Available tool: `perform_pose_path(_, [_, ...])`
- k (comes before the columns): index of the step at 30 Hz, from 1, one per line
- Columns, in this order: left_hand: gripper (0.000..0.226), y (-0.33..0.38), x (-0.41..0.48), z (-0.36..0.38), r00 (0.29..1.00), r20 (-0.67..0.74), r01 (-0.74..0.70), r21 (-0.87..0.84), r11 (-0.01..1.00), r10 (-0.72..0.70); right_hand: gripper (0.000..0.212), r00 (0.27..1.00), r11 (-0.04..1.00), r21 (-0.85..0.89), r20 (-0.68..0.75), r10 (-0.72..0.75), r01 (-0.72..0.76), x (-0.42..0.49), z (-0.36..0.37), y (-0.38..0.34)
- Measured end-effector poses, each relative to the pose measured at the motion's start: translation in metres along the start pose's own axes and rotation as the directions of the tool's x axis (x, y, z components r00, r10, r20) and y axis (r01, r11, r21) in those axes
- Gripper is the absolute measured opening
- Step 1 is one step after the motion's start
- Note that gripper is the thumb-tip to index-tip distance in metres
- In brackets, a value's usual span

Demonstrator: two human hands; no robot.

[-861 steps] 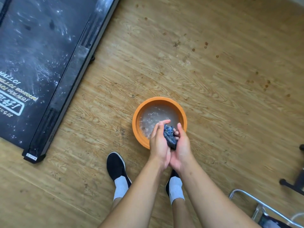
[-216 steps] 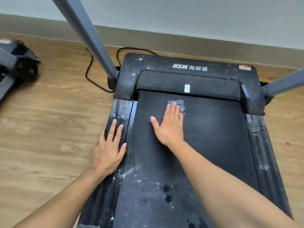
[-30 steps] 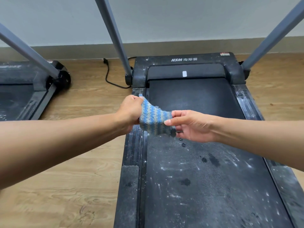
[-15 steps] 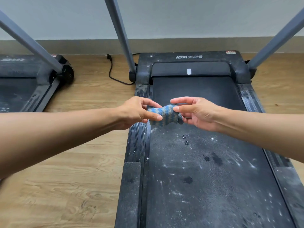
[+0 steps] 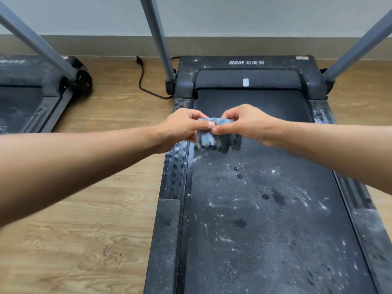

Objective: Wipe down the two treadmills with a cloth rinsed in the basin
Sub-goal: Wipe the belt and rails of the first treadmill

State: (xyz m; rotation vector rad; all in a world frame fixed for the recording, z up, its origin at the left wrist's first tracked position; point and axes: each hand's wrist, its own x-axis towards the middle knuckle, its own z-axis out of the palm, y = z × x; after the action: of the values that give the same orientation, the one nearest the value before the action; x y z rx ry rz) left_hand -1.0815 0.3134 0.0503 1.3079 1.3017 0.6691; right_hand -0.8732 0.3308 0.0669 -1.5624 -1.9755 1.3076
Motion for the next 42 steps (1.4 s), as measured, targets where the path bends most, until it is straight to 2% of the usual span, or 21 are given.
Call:
perform_pose_path(2, [0.015, -0.018, 0.01, 0.003, 0.986, -0.163, 0.005, -0.209, 0.978, -0.04, 0.032, 0.997, 1.0, 0.007, -0.073, -0.02, 0.02, 0.016, -0.007, -0.008])
perform_pose_path(3, [0.019, -0.037, 0.014, 0.002, 0.958, -0.278, 0.013, -0.219, 0.976, -0.075, 0.029, 0.994, 0.999, -0.005, -0.106, -0.041, 0.04, 0.025, -0.01, -0.014])
perform_pose_path(4, [0.02, -0.061, 0.015, 0.001, 0.908, -0.409, 0.049, -0.107, 0.993, -0.089, 0.028, 0.989, 0.997, -0.038, -0.13, -0.068, 0.063, 0.035, -0.013, -0.019])
perform_pose_path(5, [0.021, -0.09, 0.011, 0.003, 0.847, -0.528, 0.137, 0.096, 0.986, -0.067, 0.026, 0.986, 0.993, -0.091, -0.142, -0.088, 0.075, 0.046, -0.014, -0.021])
perform_pose_path(6, [0.026, -0.123, 0.002, 0.007, 0.787, -0.617, 0.248, 0.29, 0.925, -0.018, 0.023, 0.985, 0.983, -0.169, -0.138, -0.1, 0.076, 0.055, -0.011, -0.02])
perform_pose_path(7, [0.035, -0.154, -0.011, 0.017, 0.744, -0.668, 0.343, 0.408, 0.846, 0.02, 0.02, 0.988, 0.961, -0.267, -0.117, -0.105, 0.071, 0.062, -0.005, -0.017])
perform_pose_path(8, [0.045, -0.178, -0.023, 0.031, 0.723, -0.69, 0.421, 0.454, 0.785, 0.011, 0.017, 0.991, 0.932, -0.357, -0.088, -0.101, 0.063, 0.069, 0.004, -0.011])
perform_pose_path(11, [0.067, -0.208, -0.042, 0.067, 0.726, -0.684, 0.549, 0.51, 0.662, -0.075, 0.015, 0.995, 0.886, -0.463, -0.084, -0.048, 0.004, 0.091, 0.036, 0.022])
perform_pose_path(13, [0.069, -0.209, -0.039, 0.069, 0.736, -0.676, 0.535, 0.538, 0.651, -0.047, 0.02, 0.984, 0.865, -0.497, -0.176, -0.032, -0.061, 0.107, 0.053, 0.046])
perform_pose_path(15, [0.069, -0.208, -0.038, 0.066, 0.724, -0.689, 0.544, 0.525, 0.654, -0.049, 0.029, 0.978, 0.827, -0.558, -0.201, -0.053, -0.07, 0.116, 0.07, 0.07])
perform_pose_path(17, [0.068, -0.207, -0.039, 0.067, 0.721, -0.691, 0.552, 0.525, 0.648, -0.055, 0.037, 0.99, 0.788, -0.616, -0.103, -0.101, 0.016, 0.113, 0.093, 0.092])
perform_pose_path(19, [0.068, -0.204, -0.04, 0.068, 0.731, -0.679, 0.552, 0.531, 0.643, -0.066, 0.061, 0.985, 0.663, -0.737, 0.018, -0.173, 0.13, 0.102, 0.113, 0.11])
perform_pose_path(20, [0.068, -0.203, -0.039, 0.067, 0.734, -0.676, 0.554, 0.534, 0.639, -0.071, 0.072, 0.981, 0.631, -0.762, 0.029, -0.192, 0.145, 0.098, 0.118, 0.115])
perform_pose_path(23, [0.068, -0.199, -0.039, 0.064, 0.729, -0.678, 0.569, 0.522, 0.635, -0.095, 0.087, 0.985, 0.651, -0.749, 0.016, -0.17, 0.125, 0.1, 0.126, 0.12])
perform_pose_path(25, [0.067, -0.197, -0.041, 0.065, 0.73, -0.676, 0.567, 0.517, 0.641, -0.101, 0.09, 0.995, 0.688, -0.721, 0.029, -0.093, 0.085, 0.102, 0.135, 0.123])
perform_pose_path(27, [0.066, -0.197, -0.041, 0.065, 0.725, -0.679, 0.569, 0.496, 0.656, -0.115, 0.093, 0.997, 0.695, -0.717, 0.02, -0.07, 0.063, 0.092, 0.153, 0.125])
perform_pose_path(29, [0.063, -0.199, -0.04, 0.065, 0.723, -0.68, 0.565, 0.479, 0.672, -0.123, 0.094, 0.994, 0.68, -0.728, 0.013, -0.11, 0.085, 0.061, 0.175, 0.128])
perform_pose_path(32, [0.06, -0.203, -0.04, 0.064, 0.724, -0.681, 0.555, 0.48, 0.679, -0.11, 0.094, 0.984, 0.667, -0.729, 0.054, -0.168, 0.154, -0.019, 0.209, 0.136])
perform_pose_path(35, [0.061, -0.2, -0.04, 0.062, 0.722, -0.677, 0.57, 0.468, 0.675, -0.141, 0.094, 0.975, 0.596, -0.775, 0.118, -0.189, 0.209, -0.096, 0.239, 0.144])
perform_pose_path(38, [0.059, -0.196, -0.038, 0.064, 0.724, -0.67, 0.579, 0.465, 0.67, -0.16, 0.087, 0.986, 0.574, -0.806, 0.074, -0.146, 0.146, -0.097, 0.241, 0.142])
perform_pose_path(42, [0.059, -0.197, -0.037, 0.064, 0.727, -0.662, 0.583, 0.456, 0.672, -0.181, 0.072, 0.993, 0.64, -0.767, -0.031, -0.113, 0.049, -0.065, 0.239, 0.127])
